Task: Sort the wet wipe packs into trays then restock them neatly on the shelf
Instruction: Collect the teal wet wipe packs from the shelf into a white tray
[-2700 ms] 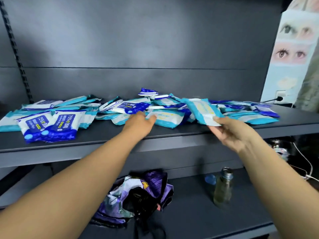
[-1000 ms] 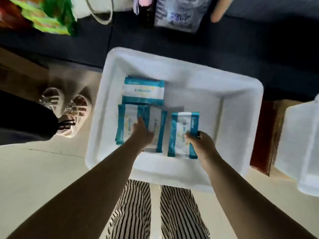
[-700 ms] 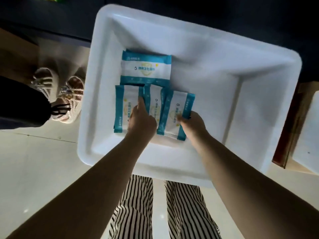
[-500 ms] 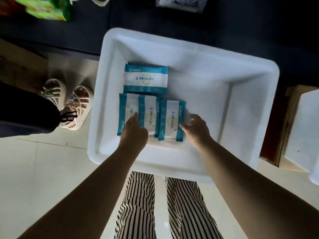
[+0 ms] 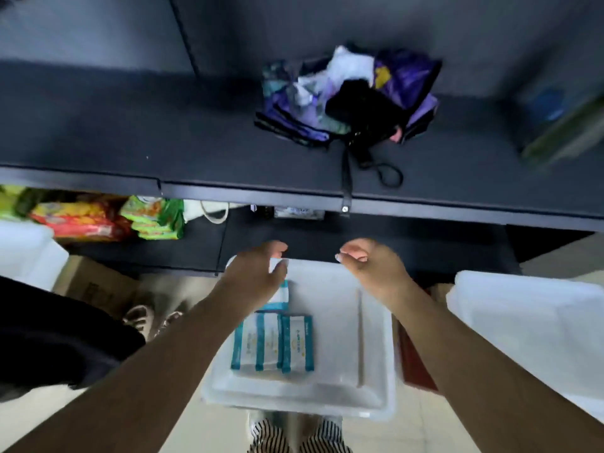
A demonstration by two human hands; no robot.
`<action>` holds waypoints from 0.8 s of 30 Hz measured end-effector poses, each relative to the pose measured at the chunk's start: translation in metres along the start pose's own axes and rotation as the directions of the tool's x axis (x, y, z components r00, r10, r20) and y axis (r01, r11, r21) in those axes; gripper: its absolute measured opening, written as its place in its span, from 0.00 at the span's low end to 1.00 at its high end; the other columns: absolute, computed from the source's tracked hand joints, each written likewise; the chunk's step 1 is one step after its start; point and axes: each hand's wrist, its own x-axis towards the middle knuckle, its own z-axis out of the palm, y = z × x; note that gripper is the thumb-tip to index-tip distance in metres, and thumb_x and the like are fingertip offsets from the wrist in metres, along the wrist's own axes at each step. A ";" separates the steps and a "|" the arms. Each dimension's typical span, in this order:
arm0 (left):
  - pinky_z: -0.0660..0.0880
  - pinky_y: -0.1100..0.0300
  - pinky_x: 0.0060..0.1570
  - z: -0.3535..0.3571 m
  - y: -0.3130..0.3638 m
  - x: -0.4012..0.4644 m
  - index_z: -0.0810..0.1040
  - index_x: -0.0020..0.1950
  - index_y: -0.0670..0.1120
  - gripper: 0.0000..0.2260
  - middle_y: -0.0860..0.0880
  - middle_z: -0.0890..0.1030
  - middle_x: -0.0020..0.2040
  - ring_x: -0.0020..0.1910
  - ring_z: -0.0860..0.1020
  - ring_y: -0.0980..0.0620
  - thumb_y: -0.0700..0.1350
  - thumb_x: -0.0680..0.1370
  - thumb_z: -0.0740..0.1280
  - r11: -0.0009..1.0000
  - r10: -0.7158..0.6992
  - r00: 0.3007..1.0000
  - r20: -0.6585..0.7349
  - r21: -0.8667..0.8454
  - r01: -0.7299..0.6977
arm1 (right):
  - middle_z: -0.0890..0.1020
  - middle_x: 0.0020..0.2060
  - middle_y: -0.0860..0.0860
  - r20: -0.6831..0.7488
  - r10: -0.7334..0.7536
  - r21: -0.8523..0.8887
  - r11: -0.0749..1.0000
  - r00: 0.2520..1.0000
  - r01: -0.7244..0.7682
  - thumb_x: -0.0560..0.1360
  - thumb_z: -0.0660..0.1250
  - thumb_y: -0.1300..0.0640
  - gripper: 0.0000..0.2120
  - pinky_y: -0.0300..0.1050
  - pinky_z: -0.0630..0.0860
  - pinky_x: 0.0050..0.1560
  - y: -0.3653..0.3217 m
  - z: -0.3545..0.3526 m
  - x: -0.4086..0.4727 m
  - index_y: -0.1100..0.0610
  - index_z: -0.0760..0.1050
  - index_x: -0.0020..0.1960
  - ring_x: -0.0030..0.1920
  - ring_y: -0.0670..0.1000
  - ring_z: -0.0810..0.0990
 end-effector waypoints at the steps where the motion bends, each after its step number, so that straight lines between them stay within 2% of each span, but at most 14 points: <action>1: 0.63 0.65 0.55 -0.018 0.015 -0.002 0.71 0.66 0.47 0.15 0.49 0.77 0.62 0.61 0.74 0.50 0.45 0.79 0.60 0.999 0.044 0.999 -0.031 -0.005 -0.045 | 0.81 0.50 0.51 -0.008 -0.037 0.001 0.999 0.999 0.037 0.75 0.67 0.55 0.09 0.38 0.71 0.51 -0.018 -0.016 -0.005 0.56 0.78 0.53 0.53 0.51 0.78; 3: 0.65 0.65 0.54 -0.058 0.052 -0.007 0.74 0.63 0.47 0.14 0.49 0.79 0.59 0.58 0.76 0.50 0.45 0.78 0.62 0.987 0.152 0.977 -0.149 -0.021 -0.156 | 0.81 0.51 0.52 -0.054 -0.132 -0.033 0.991 0.990 0.131 0.75 0.66 0.56 0.08 0.42 0.71 0.56 -0.057 -0.056 -0.020 0.57 0.78 0.52 0.54 0.52 0.78; 6: 0.63 0.69 0.46 -0.116 0.107 -0.018 0.76 0.62 0.46 0.12 0.51 0.79 0.56 0.51 0.77 0.51 0.44 0.78 0.63 0.944 0.326 0.910 -0.255 0.037 -0.327 | 0.82 0.50 0.52 -0.166 -0.271 -0.087 0.962 0.948 0.260 0.76 0.65 0.58 0.08 0.39 0.69 0.54 -0.111 -0.115 -0.044 0.60 0.79 0.51 0.53 0.52 0.78; 9: 0.63 0.71 0.47 -0.171 0.161 -0.032 0.78 0.57 0.45 0.10 0.49 0.81 0.52 0.53 0.77 0.51 0.42 0.77 0.65 0.868 0.485 0.786 -0.384 0.101 -0.486 | 0.80 0.41 0.48 -0.281 -0.414 -0.147 0.910 0.866 0.388 0.75 0.67 0.57 0.03 0.37 0.71 0.47 -0.159 -0.167 -0.074 0.55 0.79 0.45 0.44 0.48 0.78; 12: 0.64 0.69 0.49 -0.219 0.211 -0.048 0.79 0.56 0.45 0.09 0.53 0.79 0.47 0.50 0.77 0.54 0.42 0.77 0.65 0.803 0.561 0.671 -0.485 0.123 -0.583 | 0.78 0.36 0.45 -0.357 -0.508 -0.197 0.861 0.784 0.468 0.74 0.67 0.55 0.07 0.38 0.73 0.42 -0.198 -0.209 -0.105 0.48 0.75 0.37 0.40 0.48 0.78; 14: 0.64 0.70 0.47 -0.244 0.239 -0.056 0.79 0.55 0.46 0.08 0.55 0.76 0.46 0.48 0.75 0.57 0.43 0.77 0.64 0.759 0.611 0.608 -0.507 0.157 -0.632 | 0.78 0.36 0.45 -0.417 -0.548 -0.230 0.835 0.725 0.500 0.74 0.68 0.54 0.06 0.33 0.69 0.42 -0.217 -0.233 -0.124 0.50 0.75 0.39 0.40 0.46 0.76; 16: 0.63 0.71 0.45 -0.260 0.260 -0.059 0.79 0.55 0.45 0.08 0.55 0.76 0.45 0.47 0.73 0.58 0.43 0.77 0.64 0.715 0.657 0.554 -0.512 0.188 -0.674 | 0.79 0.38 0.47 -0.454 -0.568 -0.282 0.822 0.686 0.495 0.74 0.68 0.53 0.05 0.32 0.68 0.41 -0.231 -0.252 -0.138 0.51 0.75 0.40 0.42 0.45 0.75; 19: 0.62 0.72 0.43 -0.272 0.282 -0.055 0.79 0.54 0.46 0.08 0.56 0.76 0.45 0.45 0.71 0.59 0.44 0.78 0.64 0.686 0.691 0.529 -0.493 0.217 -0.694 | 0.78 0.40 0.46 -0.501 -0.558 -0.319 0.830 0.662 0.458 0.75 0.67 0.52 0.05 0.37 0.67 0.44 -0.241 -0.273 -0.149 0.51 0.74 0.41 0.44 0.45 0.75; 24: 0.62 0.71 0.43 -0.273 0.299 -0.030 0.79 0.52 0.48 0.07 0.55 0.78 0.47 0.47 0.72 0.58 0.45 0.78 0.63 0.672 0.723 0.559 -0.407 0.223 -0.707 | 0.76 0.41 0.47 -0.550 -0.489 -0.330 0.872 0.677 0.362 0.75 0.66 0.51 0.06 0.36 0.64 0.42 -0.240 -0.296 -0.147 0.52 0.74 0.43 0.45 0.46 0.73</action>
